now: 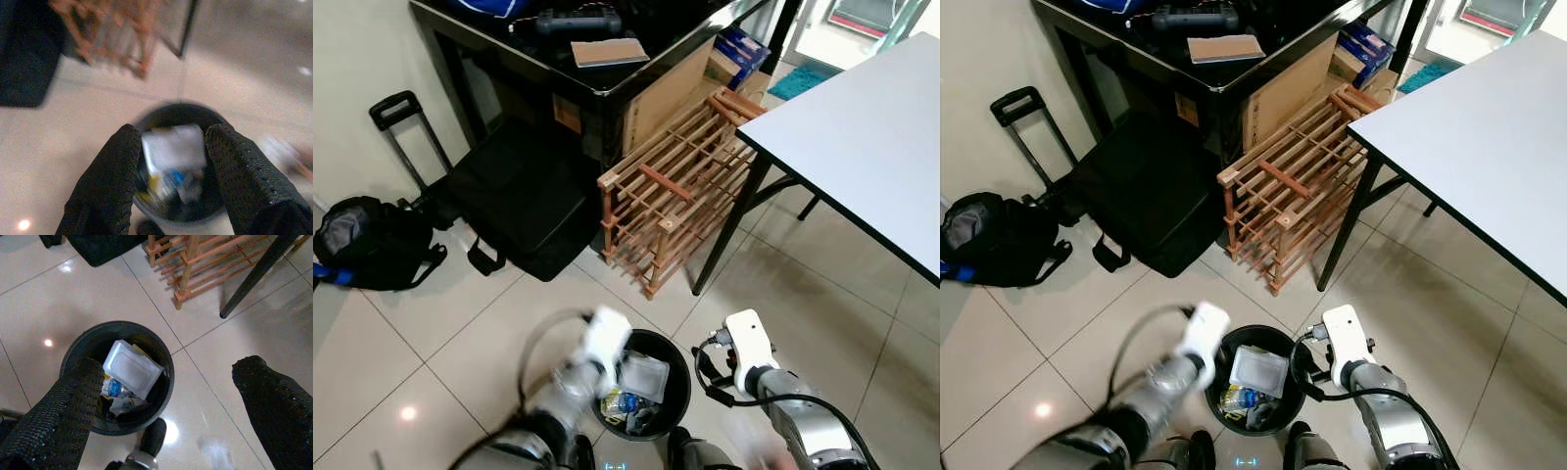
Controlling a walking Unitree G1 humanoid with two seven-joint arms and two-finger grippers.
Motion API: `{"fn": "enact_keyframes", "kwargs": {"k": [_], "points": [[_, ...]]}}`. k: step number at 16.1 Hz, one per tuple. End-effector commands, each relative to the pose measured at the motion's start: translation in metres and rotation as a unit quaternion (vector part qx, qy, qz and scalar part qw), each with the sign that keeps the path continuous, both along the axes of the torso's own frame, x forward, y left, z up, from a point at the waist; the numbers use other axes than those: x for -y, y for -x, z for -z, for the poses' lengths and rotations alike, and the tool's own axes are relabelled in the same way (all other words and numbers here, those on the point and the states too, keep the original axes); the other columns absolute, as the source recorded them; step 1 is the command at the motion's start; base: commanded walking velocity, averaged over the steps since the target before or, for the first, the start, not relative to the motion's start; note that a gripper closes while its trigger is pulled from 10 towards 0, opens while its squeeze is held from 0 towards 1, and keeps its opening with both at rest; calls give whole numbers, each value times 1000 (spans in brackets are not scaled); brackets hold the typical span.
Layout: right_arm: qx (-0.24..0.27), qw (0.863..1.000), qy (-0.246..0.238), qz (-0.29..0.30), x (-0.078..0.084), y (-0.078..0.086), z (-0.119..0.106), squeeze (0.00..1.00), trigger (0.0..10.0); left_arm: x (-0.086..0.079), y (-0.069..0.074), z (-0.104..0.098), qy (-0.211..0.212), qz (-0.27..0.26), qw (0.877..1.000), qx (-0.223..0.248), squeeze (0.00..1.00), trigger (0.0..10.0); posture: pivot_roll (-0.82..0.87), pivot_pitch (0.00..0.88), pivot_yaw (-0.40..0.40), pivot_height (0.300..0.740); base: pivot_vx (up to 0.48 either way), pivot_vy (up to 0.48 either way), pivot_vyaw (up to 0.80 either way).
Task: Picking trash to rubbish bin
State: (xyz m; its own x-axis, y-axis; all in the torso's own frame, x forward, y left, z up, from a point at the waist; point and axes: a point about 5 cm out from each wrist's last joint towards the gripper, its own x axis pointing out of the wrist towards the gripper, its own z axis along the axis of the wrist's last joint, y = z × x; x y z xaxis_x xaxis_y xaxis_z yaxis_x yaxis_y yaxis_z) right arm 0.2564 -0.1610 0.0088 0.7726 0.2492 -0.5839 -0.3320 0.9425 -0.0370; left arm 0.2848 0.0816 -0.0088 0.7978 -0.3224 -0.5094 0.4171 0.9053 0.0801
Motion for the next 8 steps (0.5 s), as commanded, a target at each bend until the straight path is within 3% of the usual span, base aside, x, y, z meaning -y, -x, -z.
{"fn": "enact_keyframes", "kwargs": {"k": [1,4,8], "points": [[-1,1000,1,11,3,0,1,0,10000,-4,0,0,4,-21,1000,8,0,10000,-88,201,27,740,0,0,0],[62,998,-12,26,0,-16,-19,0,10000,-27,-9,-11,-7,-71,995,65,0,10000,-77,189,33,740,0,0,0],[176,981,-59,50,-10,-40,-57,0,10000,-39,-35,-54,-24,-98,974,204,0,10000,-64,164,43,740,0,0,0]]}}
